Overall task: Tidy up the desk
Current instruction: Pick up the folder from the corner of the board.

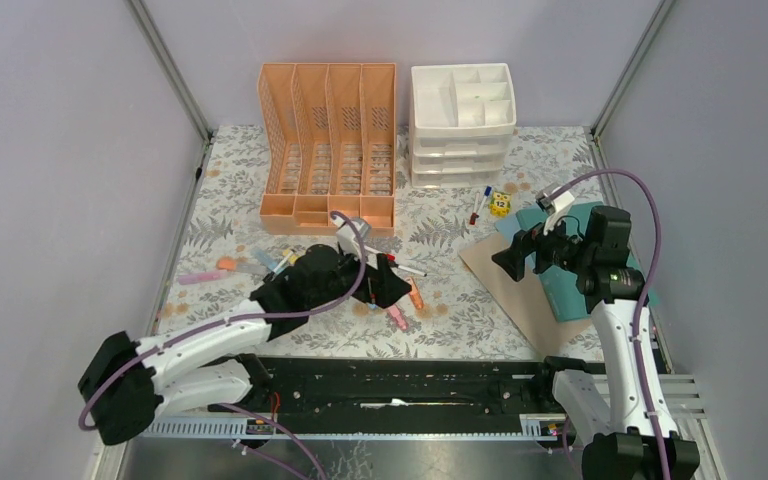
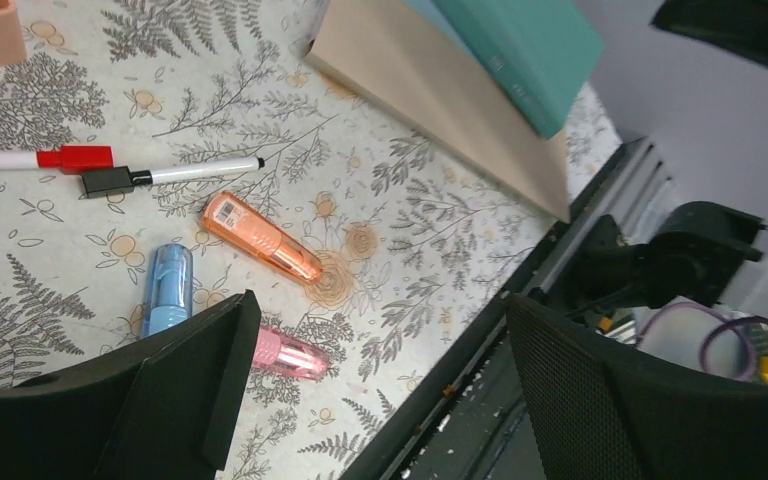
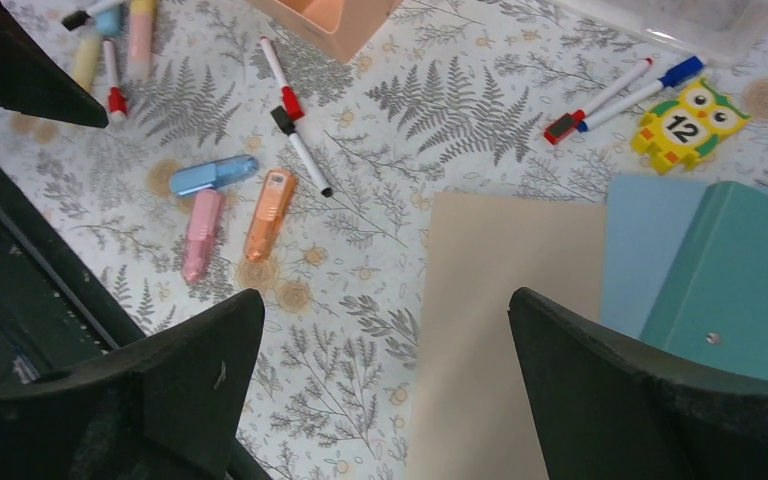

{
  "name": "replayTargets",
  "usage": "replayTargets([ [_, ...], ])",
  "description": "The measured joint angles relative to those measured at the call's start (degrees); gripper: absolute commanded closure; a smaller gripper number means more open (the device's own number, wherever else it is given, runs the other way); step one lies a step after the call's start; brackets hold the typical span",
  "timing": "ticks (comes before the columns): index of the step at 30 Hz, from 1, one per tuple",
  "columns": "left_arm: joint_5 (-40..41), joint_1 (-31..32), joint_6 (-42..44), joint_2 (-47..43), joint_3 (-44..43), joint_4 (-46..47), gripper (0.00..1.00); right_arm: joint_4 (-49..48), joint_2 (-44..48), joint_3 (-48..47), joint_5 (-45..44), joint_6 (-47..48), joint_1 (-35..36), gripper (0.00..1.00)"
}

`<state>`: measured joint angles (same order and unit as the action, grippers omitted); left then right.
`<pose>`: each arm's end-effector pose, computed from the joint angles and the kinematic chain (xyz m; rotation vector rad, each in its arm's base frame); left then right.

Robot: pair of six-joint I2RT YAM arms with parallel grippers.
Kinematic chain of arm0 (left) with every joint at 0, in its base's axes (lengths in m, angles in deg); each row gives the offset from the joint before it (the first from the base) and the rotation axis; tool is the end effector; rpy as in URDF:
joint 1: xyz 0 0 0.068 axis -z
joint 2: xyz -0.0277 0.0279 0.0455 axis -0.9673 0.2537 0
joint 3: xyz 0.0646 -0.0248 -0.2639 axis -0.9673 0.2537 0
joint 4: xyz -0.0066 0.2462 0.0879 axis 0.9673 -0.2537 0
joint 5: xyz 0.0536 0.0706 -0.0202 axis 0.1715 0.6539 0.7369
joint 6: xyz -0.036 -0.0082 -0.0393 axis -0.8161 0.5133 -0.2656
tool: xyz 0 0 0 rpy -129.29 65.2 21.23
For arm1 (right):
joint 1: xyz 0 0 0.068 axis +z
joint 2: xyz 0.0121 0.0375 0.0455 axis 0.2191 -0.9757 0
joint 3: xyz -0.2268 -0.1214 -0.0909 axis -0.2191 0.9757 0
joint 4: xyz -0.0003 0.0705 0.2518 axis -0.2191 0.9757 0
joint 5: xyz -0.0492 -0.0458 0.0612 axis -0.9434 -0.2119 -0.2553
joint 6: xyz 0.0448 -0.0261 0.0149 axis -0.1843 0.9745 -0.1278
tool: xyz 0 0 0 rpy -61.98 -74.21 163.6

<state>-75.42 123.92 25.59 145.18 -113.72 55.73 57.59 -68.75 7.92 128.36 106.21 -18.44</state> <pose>0.1460 -0.1737 0.2518 0.3658 2.0162 -1.0936 0.1816 0.0075 0.3063 -0.6569 1.8493 0.5710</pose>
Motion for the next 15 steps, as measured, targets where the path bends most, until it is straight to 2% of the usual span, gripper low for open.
replayTargets([
  [7,5.75,4.35,1.64,9.94,-4.90,0.17,0.01,1.22,2.78,0.00,-3.65,1.92,0.00,0.00],
  [15,5.99,5.35,0.70,15.37,-7.39,4.22,0.01,1.68,3.04,0.02,-5.27,2.36,0.00,0.00],
])
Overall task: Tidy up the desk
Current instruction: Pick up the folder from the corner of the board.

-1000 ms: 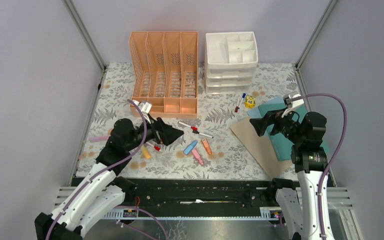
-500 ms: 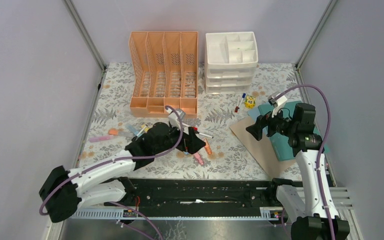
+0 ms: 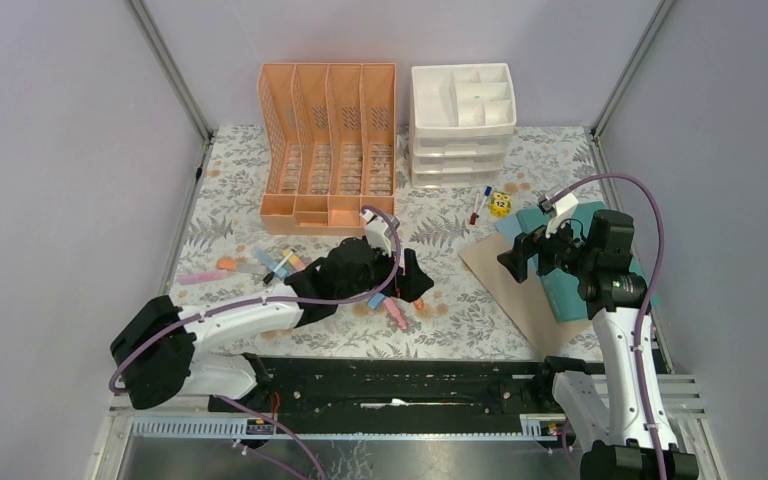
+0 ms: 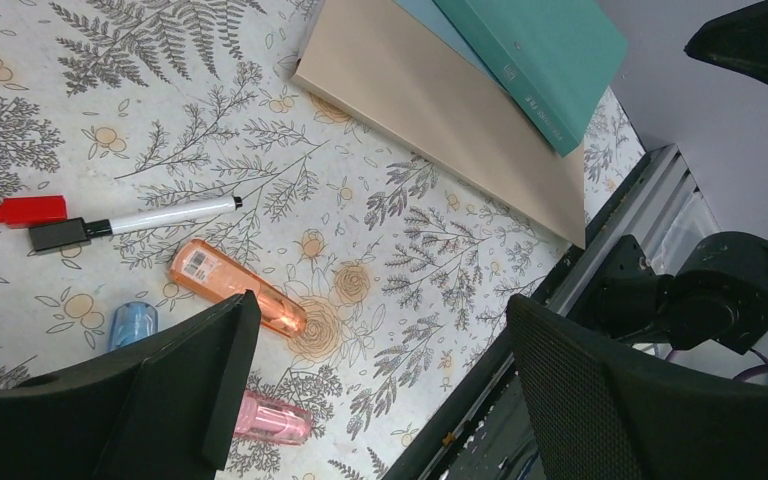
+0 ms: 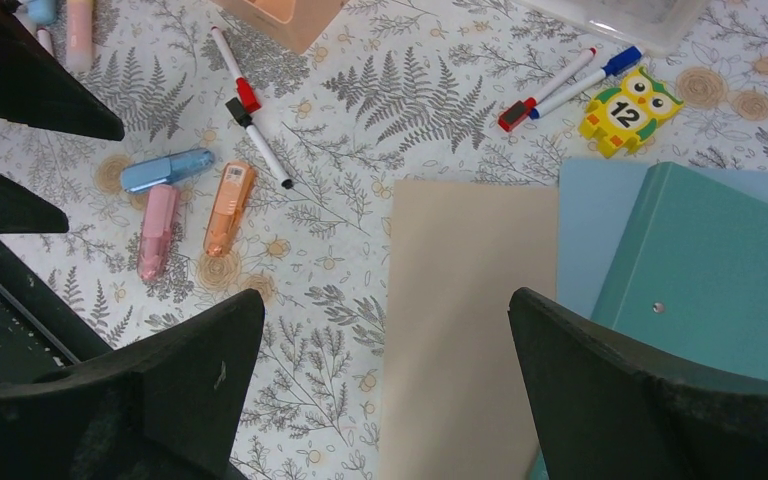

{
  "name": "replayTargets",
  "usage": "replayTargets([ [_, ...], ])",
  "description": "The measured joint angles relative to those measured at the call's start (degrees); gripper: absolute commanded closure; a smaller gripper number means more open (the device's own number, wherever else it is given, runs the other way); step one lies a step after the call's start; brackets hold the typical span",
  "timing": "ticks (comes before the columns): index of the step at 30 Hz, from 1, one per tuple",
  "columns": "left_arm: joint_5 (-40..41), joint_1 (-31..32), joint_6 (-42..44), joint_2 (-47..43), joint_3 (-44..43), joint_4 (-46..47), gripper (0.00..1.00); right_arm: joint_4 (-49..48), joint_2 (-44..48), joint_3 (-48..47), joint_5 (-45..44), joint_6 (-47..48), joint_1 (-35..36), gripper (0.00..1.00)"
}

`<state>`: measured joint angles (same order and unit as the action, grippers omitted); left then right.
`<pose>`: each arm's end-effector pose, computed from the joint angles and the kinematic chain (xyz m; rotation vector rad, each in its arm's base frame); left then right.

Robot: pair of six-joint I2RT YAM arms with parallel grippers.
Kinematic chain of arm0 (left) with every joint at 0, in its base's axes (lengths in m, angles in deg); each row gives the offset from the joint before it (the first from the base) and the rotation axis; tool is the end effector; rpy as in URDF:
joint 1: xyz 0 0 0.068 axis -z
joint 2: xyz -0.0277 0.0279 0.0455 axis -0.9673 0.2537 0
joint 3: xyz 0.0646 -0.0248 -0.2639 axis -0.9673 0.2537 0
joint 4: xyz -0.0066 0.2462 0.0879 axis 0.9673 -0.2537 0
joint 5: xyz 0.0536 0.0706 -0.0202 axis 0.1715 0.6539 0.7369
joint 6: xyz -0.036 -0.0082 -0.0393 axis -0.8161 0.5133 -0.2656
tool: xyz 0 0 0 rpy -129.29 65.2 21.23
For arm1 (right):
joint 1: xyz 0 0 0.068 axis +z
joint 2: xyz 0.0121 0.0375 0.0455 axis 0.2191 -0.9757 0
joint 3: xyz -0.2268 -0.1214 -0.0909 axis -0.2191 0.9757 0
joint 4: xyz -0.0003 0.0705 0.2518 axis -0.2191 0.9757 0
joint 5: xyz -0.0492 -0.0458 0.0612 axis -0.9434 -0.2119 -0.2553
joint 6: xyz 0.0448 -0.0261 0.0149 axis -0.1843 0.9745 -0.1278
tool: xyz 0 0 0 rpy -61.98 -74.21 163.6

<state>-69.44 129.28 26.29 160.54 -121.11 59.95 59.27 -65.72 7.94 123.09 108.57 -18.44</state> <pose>0.1629 -0.2268 0.2415 0.4049 2.0669 -1.0162 0.1716 0.0061 0.3107 -0.6506 1.8512 0.4420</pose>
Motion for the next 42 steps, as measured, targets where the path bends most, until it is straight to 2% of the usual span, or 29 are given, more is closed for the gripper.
replayTargets([
  [6,0.11,0.04,-1.05,3.02,-1.95,0.59,0.01,0.33,-0.02,0.02,-0.83,0.04,0.00,0.00],
  [18,3.61,0.04,-1.40,14.03,-16.44,-3.80,0.01,0.39,-0.33,0.33,-1.09,0.07,0.00,0.00],
  [25,3.61,0.04,-0.55,19.58,-20.55,-5.60,0.01,0.39,-0.33,0.33,-1.22,0.07,0.00,0.00],
  [34,-1.16,0.00,1.25,23.71,-20.65,-1.29,0.01,0.79,-3.21,0.33,-2.27,0.11,0.00,0.00],
  [42,-8.02,-3.21,0.68,30.16,-20.76,5.73,0.01,2.47,-11.82,-0.48,-3.80,1.97,0.00,0.00],
])
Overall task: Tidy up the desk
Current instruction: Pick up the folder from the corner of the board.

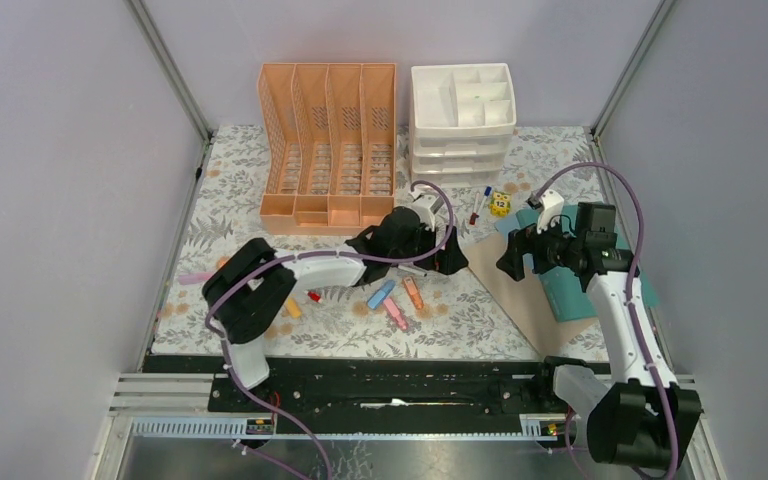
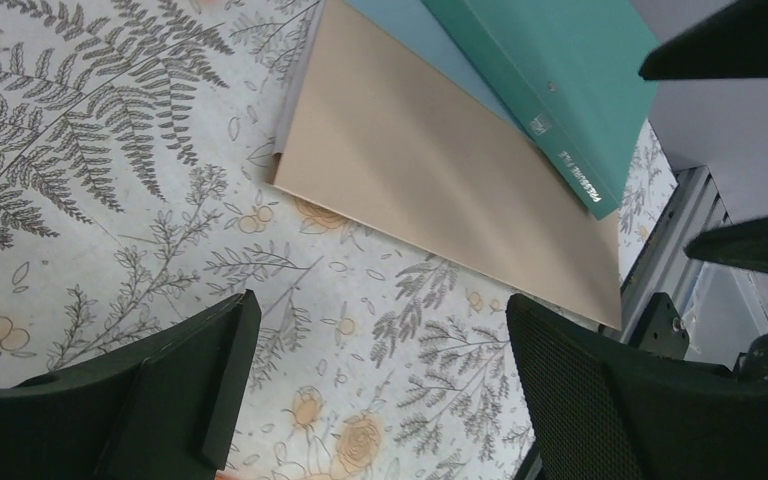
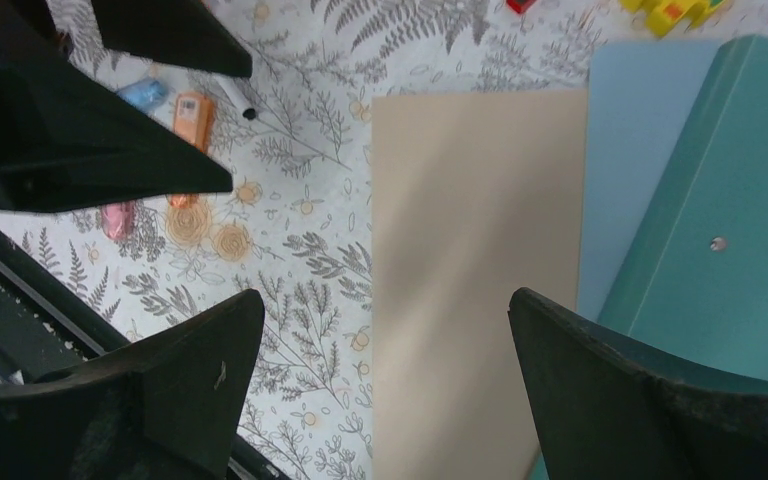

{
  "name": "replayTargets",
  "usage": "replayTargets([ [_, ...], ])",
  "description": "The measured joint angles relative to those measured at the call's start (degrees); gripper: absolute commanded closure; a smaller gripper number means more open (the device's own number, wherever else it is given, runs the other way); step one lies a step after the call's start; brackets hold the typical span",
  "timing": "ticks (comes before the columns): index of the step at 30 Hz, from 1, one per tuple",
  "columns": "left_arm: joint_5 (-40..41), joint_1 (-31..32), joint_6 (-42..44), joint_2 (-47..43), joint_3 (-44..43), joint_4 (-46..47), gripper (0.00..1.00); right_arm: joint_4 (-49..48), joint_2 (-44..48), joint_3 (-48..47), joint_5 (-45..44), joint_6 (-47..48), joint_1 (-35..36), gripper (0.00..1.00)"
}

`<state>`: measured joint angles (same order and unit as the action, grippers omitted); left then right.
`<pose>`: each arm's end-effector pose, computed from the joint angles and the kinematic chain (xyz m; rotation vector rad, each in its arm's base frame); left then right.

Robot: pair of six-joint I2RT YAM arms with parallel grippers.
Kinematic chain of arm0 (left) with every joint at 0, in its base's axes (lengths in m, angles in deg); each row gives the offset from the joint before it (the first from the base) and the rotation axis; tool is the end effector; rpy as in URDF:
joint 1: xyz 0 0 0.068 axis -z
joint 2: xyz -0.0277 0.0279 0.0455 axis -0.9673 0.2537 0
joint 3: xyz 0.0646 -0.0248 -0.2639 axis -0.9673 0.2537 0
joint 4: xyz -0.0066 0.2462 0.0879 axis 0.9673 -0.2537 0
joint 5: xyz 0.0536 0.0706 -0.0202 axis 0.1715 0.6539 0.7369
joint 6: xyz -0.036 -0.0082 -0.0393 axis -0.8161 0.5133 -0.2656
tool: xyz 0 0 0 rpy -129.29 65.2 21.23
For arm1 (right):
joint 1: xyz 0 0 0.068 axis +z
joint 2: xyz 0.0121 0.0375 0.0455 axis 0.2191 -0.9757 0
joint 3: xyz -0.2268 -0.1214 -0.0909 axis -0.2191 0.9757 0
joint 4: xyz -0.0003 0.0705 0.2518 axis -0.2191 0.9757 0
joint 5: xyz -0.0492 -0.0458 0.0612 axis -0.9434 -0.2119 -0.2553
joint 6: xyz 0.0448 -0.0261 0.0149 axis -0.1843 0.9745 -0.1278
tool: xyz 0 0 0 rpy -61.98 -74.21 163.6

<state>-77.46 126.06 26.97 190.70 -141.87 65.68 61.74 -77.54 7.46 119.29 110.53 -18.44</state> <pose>0.2458 -0.3112 0.2040 0.4669 2.1445 -1.0696 0.2072 0.0006 0.2743 -0.6088 2.0853 0.4710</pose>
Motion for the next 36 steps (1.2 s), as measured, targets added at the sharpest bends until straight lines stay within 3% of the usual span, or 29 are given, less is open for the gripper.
replayTargets([
  [10,-5.92,-3.41,-0.63,10.80,-7.54,1.14,0.01,4.20,-6.95,-1.51,-5.07,4.70,2.01,0.00],
  [19,-5.20,-3.30,-0.20,11.50,-7.80,1.62,0.01,0.20,-11.21,-2.29,-24.44,7.80,1.88,0.00],
  [27,-3.32,-3.30,-0.13,4.46,0.83,3.89,0.01,0.52,-7.98,-1.77,-32.09,15.82,-2.69,0.00],
  [36,-3.61,-3.30,-0.26,-2.47,5.84,7.13,0.01,-0.28,-10.69,3.56,-36.22,22.36,-7.76,0.00],
])
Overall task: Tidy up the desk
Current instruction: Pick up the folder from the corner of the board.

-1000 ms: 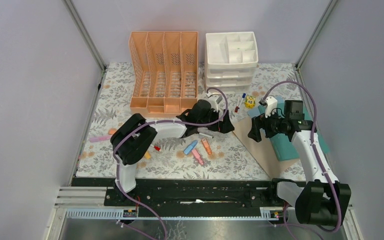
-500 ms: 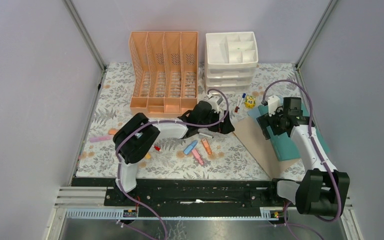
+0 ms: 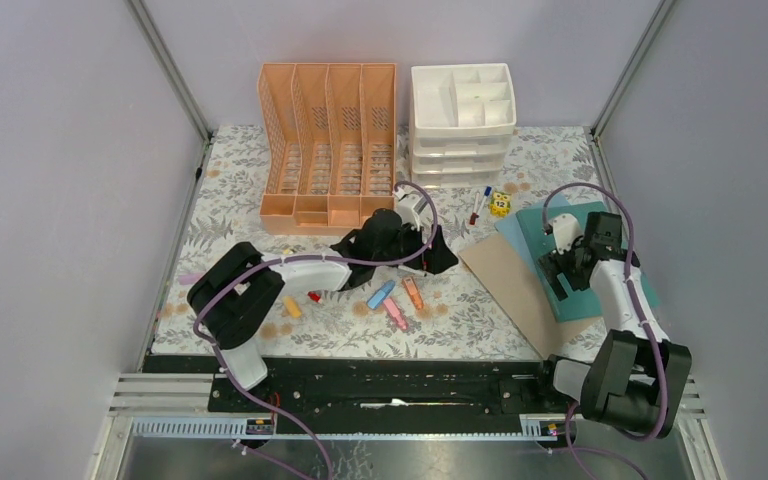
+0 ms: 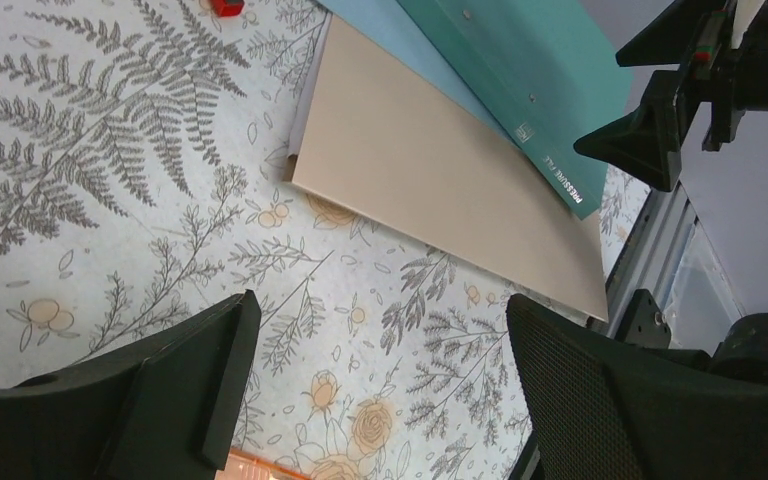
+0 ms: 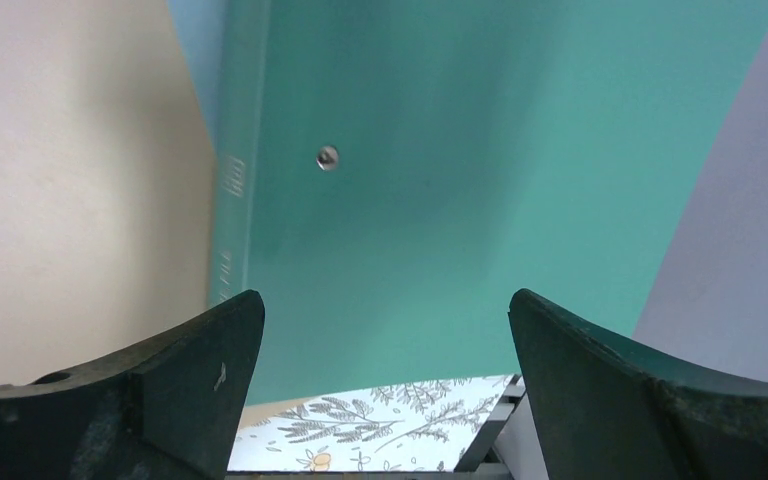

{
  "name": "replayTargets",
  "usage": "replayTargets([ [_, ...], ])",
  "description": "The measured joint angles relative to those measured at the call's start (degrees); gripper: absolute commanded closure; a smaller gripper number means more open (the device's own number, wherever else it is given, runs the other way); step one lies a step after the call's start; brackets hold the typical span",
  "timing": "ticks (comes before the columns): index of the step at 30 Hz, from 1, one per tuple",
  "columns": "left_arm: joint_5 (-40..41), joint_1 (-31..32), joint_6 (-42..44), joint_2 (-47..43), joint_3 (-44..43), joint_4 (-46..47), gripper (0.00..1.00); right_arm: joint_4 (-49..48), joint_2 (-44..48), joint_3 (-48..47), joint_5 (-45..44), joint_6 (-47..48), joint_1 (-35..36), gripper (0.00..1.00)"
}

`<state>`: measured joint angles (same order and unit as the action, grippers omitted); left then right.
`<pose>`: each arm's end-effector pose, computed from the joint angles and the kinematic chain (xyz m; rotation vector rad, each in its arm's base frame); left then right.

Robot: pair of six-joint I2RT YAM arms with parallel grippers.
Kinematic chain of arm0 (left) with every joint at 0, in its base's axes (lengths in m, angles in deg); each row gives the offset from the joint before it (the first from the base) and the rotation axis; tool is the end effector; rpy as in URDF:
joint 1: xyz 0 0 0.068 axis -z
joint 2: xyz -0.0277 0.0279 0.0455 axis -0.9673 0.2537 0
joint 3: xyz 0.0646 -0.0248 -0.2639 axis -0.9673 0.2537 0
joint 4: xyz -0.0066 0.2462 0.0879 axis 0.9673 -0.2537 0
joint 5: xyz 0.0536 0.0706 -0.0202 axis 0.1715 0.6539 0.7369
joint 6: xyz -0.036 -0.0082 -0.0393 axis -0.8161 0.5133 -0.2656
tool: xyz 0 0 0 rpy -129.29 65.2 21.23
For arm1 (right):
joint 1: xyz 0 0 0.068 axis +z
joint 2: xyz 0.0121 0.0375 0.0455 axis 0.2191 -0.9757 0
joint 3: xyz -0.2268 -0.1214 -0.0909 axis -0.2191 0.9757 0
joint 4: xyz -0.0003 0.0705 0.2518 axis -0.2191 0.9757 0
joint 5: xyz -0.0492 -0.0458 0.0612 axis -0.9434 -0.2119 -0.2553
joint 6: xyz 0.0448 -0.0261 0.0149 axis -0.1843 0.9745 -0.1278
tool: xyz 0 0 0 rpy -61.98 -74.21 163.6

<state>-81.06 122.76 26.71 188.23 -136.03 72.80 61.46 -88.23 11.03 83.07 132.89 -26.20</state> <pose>0.2507 -0.2861 0.2001 0.4419 2.0837 -1.1284 0.2227 -0.0531 0.2122 -0.6801 2.4993 -0.3677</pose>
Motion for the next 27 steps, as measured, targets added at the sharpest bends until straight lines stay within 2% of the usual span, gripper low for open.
replayTargets([
  [4,-0.57,0.00,-0.52,-0.46,2.47,1.03,0.01,-0.26,-0.63,1.60,-0.26,1.62,-2.38,0.00],
  [14,-1.09,0.98,-2.43,-2.91,6.67,2.23,0.01,-5.77,-10.69,1.79,3.30,0.55,-2.64,0.00],
  [23,-1.88,1.79,-4.83,-3.85,8.50,5.42,0.01,-4.39,-9.90,2.01,12.13,0.02,-2.54,0.00],
  [27,-2.27,2.08,-6.32,-3.85,9.09,7.82,0.01,-4.09,-11.91,1.64,12.94,-0.85,-1.40,0.00],
])
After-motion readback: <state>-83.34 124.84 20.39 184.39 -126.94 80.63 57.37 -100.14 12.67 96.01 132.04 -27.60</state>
